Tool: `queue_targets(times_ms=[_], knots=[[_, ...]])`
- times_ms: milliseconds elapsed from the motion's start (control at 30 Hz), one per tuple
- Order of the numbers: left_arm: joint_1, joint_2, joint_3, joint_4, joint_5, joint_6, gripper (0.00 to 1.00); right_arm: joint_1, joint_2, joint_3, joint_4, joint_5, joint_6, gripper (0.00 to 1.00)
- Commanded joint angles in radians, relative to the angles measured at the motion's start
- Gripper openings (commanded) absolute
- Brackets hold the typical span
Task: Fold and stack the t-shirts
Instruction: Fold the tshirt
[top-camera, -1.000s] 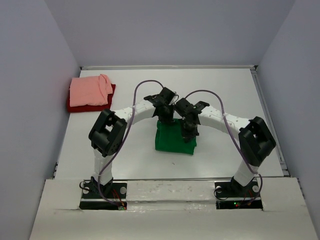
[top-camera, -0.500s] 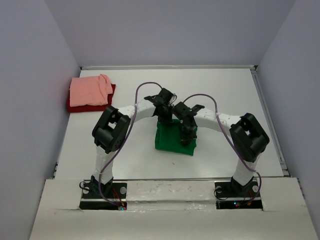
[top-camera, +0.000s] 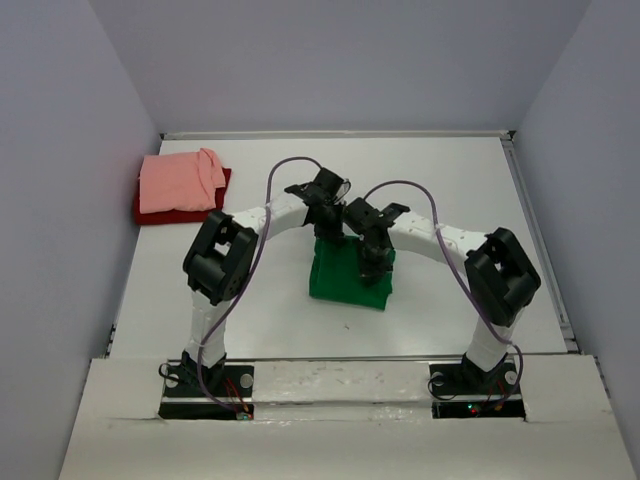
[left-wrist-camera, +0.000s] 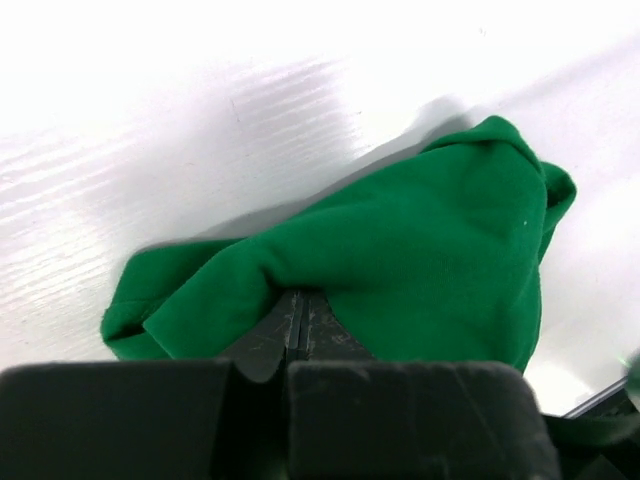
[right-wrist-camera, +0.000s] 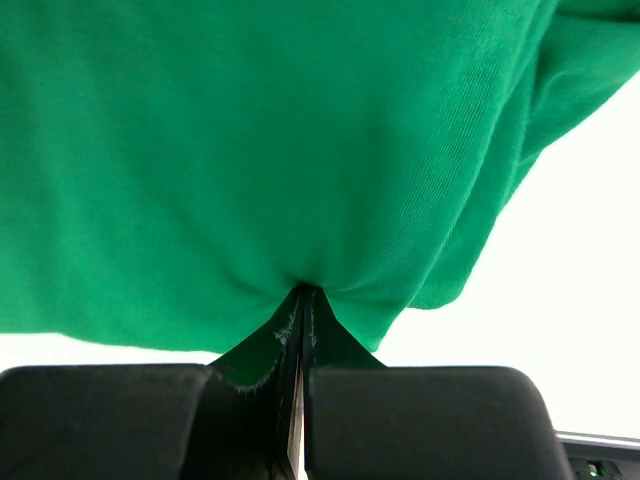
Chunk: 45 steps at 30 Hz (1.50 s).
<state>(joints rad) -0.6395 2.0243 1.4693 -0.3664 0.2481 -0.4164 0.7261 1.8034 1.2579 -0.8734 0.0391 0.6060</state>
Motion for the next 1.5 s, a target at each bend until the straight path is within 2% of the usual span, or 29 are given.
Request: queue_targets(times_ms=[0,167,233,467,633,833,1000,1067,1233,1367,1467], knots=[[0.008,-0.097,0.072,-0.046,-0.01,0.024,0.0,0.018,-0.075,0.128,-0.079,0.045,-0.018,0.0],[0.008,-0.147,0.088,-0.088,-0.038,0.031,0.0,0.018,-0.102,0.211,-0.13,0.051,-0.023,0.0],[0.009,-0.151,0.08,-0.088,-0.049,0.034,0.0,0.018,-0.108,0.218,-0.142,0.064,-0.025,0.06],[0.014,-0.159,0.042,-0.078,-0.041,0.036,0.0,0.018,-0.177,0.164,-0.148,0.139,0.056,0.6],[0.012,-0.202,0.014,-0.077,-0.029,0.039,0.0,-0.002,-0.245,0.058,-0.079,0.133,0.089,0.63],[0.014,-0.275,-0.035,-0.105,-0.055,0.067,0.0,-0.114,-0.329,-0.172,0.138,-0.001,0.022,0.65],[0.015,-0.341,-0.101,-0.101,-0.017,0.08,0.0,-0.279,-0.407,-0.397,0.362,-0.29,-0.038,0.66],[0.017,-0.363,-0.116,-0.105,-0.013,0.082,0.0,-0.3,-0.412,-0.426,0.437,-0.396,-0.054,0.67],[0.021,-0.391,-0.144,-0.105,0.01,0.09,0.0,-0.3,-0.388,-0.48,0.562,-0.531,-0.061,0.68],[0.02,-0.395,-0.148,-0.103,0.02,0.09,0.0,-0.312,-0.345,-0.502,0.625,-0.602,-0.058,0.68],[0.02,-0.392,-0.152,-0.1,0.034,0.093,0.0,-0.336,-0.332,-0.512,0.629,-0.587,-0.054,0.69]])
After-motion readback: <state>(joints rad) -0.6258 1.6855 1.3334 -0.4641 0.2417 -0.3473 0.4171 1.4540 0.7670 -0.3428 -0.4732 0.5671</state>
